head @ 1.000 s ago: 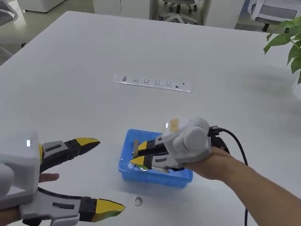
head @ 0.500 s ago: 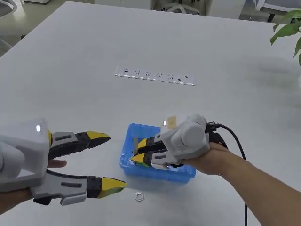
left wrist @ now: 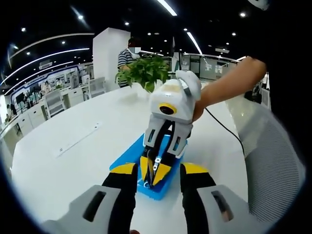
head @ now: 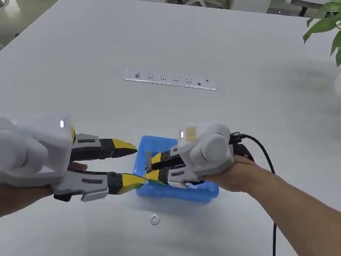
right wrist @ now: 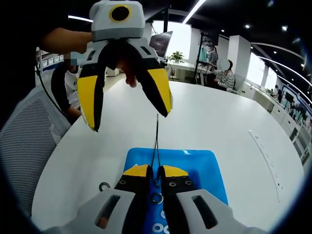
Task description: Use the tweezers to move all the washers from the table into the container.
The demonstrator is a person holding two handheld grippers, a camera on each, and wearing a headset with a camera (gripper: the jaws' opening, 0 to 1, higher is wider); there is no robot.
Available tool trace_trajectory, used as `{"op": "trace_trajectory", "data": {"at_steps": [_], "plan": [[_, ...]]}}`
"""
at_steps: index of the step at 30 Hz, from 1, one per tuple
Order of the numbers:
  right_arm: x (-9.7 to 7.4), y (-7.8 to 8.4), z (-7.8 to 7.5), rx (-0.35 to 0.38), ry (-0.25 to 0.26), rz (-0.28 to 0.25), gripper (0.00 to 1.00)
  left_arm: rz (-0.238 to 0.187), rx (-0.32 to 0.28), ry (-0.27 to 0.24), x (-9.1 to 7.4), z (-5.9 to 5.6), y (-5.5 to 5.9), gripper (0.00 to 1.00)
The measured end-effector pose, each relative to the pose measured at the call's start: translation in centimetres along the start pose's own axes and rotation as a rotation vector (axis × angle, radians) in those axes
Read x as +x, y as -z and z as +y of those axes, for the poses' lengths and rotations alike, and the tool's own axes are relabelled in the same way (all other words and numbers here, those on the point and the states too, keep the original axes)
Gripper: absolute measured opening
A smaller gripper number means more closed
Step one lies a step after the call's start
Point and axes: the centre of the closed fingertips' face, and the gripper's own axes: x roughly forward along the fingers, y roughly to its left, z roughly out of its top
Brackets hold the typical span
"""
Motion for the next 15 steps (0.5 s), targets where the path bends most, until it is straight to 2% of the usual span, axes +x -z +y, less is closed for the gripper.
{"op": "trace_trajectory", "data": {"at_steps": [5, 8, 11, 15], "plan": [[0.1, 0.0, 0.0, -0.019, -0.008, 0.004, 0.1, 0.014, 0.017, 0.01, 0.6, 0.5, 0.4, 0.35], [0.1, 0.0, 0.0, -0.026, -0.011, 0.007, 0.1, 0.012, 0.027, 0.021, 0.8, 0.5, 0.4, 0.27], [0.1, 0.0, 0.1, -0.039, -0.019, 0.013, 0.1, 0.013, 0.042, 0.032, 1.2, 0.6, 0.3, 0.24], [0.2, -0.1, 0.2, -0.055, -0.025, 0.018, 0.1, 0.017, 0.067, 0.051, 1.6, 0.6, 0.3, 0.16]]}}
